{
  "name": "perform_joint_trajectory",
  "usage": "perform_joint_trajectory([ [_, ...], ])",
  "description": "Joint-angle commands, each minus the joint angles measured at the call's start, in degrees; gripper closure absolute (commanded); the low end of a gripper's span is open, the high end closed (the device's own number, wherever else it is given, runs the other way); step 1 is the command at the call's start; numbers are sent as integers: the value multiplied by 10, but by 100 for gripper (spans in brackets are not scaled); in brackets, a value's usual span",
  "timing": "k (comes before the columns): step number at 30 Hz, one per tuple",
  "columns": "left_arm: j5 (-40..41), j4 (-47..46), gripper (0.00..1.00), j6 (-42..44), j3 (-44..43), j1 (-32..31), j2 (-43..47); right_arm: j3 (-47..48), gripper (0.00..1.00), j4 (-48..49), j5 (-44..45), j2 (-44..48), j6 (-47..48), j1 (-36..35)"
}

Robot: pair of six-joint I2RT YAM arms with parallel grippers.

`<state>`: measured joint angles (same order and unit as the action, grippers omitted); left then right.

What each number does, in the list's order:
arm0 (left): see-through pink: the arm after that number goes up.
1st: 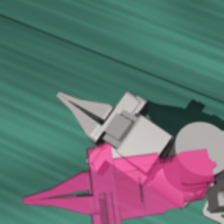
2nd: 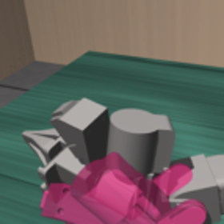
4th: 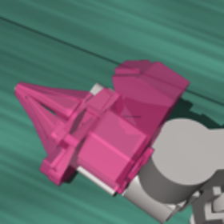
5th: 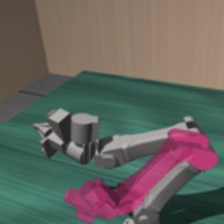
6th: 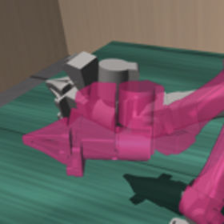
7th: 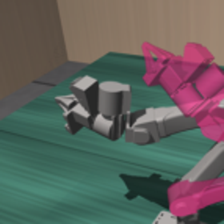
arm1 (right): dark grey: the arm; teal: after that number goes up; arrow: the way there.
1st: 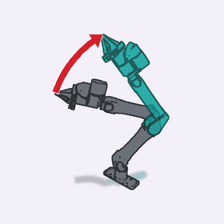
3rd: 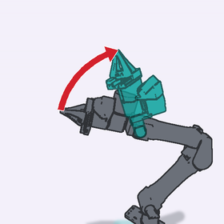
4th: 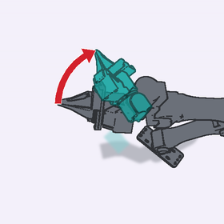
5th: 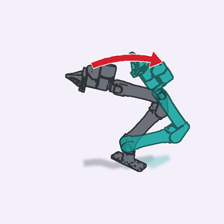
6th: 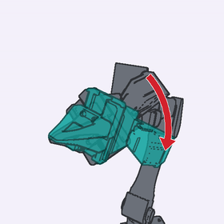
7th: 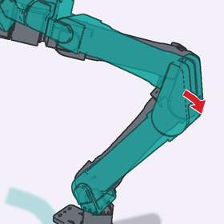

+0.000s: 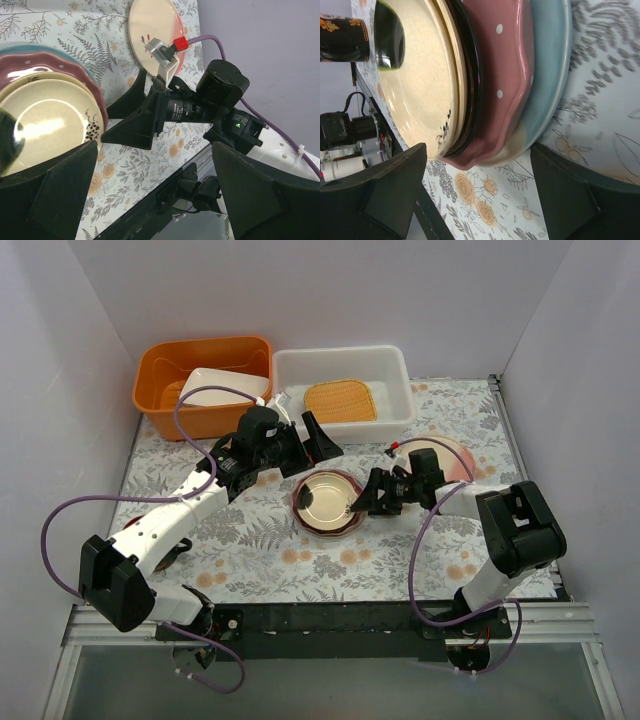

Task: Place the plates into the plastic bin on the countertop
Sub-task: Move the plate to the center of the board.

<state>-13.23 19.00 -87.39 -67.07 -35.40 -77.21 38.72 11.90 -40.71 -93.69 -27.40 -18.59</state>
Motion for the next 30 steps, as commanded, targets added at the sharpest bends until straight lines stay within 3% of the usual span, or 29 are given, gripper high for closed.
perform_joint_trajectory([
  [1,-9,2,2,6,6,-2,28,36,9,-9,20,-27,-10,-53],
  [10,-7,4,2,8,8,-2,30,66,9,-20,40,-48,-23,-102],
  [17,-16,18,2,20,-7,-5,16,55,7,-107,123,59,9,-88],
  [24,-19,19,2,16,-13,-14,-15,64,6,-170,123,151,22,-18],
  [30,-19,16,2,13,-32,-34,-63,58,6,-213,113,202,65,98],
])
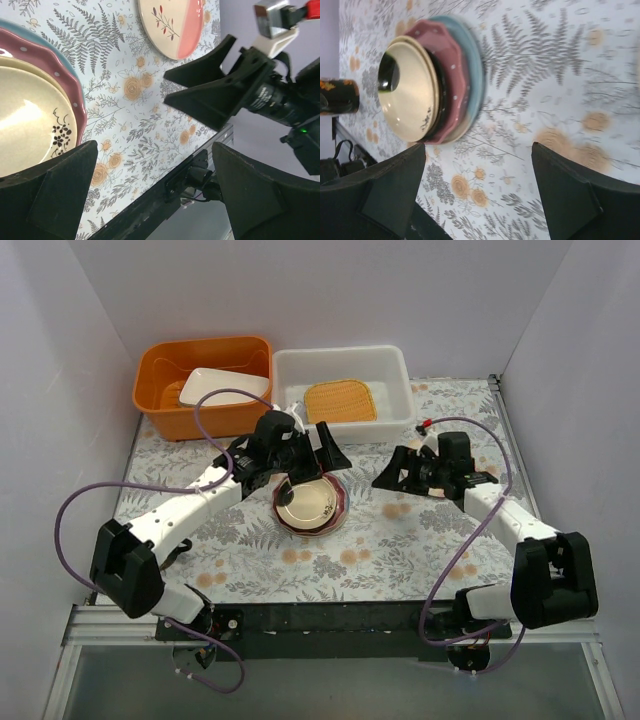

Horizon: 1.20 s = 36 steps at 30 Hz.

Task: Place the plates into the plastic bin on the countertop
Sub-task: Move the plate to the center of the board.

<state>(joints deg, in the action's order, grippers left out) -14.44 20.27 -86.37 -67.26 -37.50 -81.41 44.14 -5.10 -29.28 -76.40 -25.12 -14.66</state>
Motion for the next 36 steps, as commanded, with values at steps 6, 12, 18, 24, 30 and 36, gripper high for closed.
perform_joint_trajectory([
  [6,-17,-22,2,-15,-44,-29,-83,15,6,-58,-21,18,63,194],
  [12,-25,-35,2,-28,-74,-41,-142,23,6,5,-50,-41,35,294],
  [18,-38,-47,2,-29,-91,-52,-180,73,7,42,-23,-99,11,356],
  [24,-52,-52,2,-20,-108,-57,-215,167,7,32,61,-158,13,364],
  [30,-76,-66,2,-16,-109,-57,-253,227,9,80,81,-258,-12,364],
  [36,-96,-65,2,-5,-121,-56,-277,386,15,18,50,-410,-12,356],
])
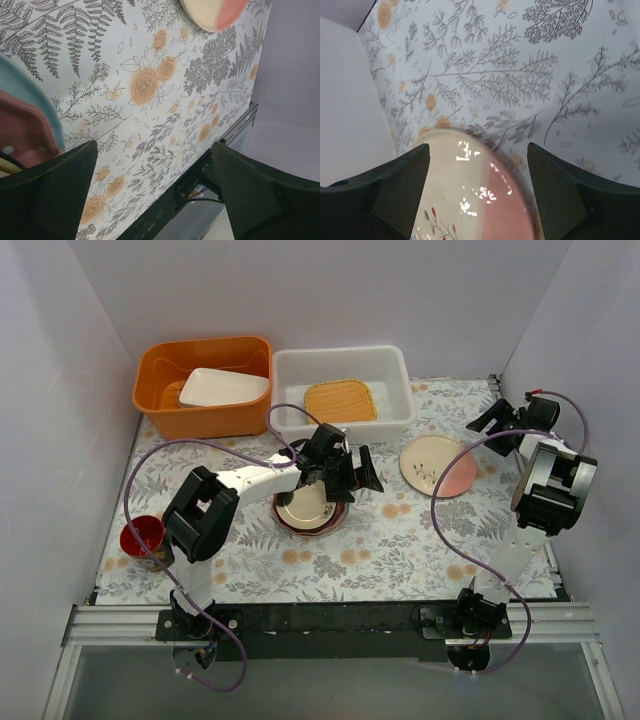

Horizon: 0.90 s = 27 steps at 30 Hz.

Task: Place the plates into the plastic bin on the countertop
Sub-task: Move the plate to the center of the board.

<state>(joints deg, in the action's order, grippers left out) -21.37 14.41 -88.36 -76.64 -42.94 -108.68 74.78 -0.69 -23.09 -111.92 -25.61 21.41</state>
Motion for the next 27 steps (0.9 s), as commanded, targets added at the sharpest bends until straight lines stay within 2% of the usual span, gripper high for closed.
perform_joint_trajectory([
  [1,-33,-6,2,19,-28,-2,-13,90,15,-27,-8,-72,-6,-12],
  [6,-48,1,2,28,-34,-1,-28,164,15,-62,1,-123,9,-29],
  [11,-47,2,2,28,-30,-1,-30,175,14,-92,-6,-148,19,-42],
  [18,-33,3,2,23,-13,-1,-7,125,14,-161,-34,-130,36,-58],
  [27,-12,4,2,12,22,-2,47,-1,15,-194,-50,-45,80,-102],
])
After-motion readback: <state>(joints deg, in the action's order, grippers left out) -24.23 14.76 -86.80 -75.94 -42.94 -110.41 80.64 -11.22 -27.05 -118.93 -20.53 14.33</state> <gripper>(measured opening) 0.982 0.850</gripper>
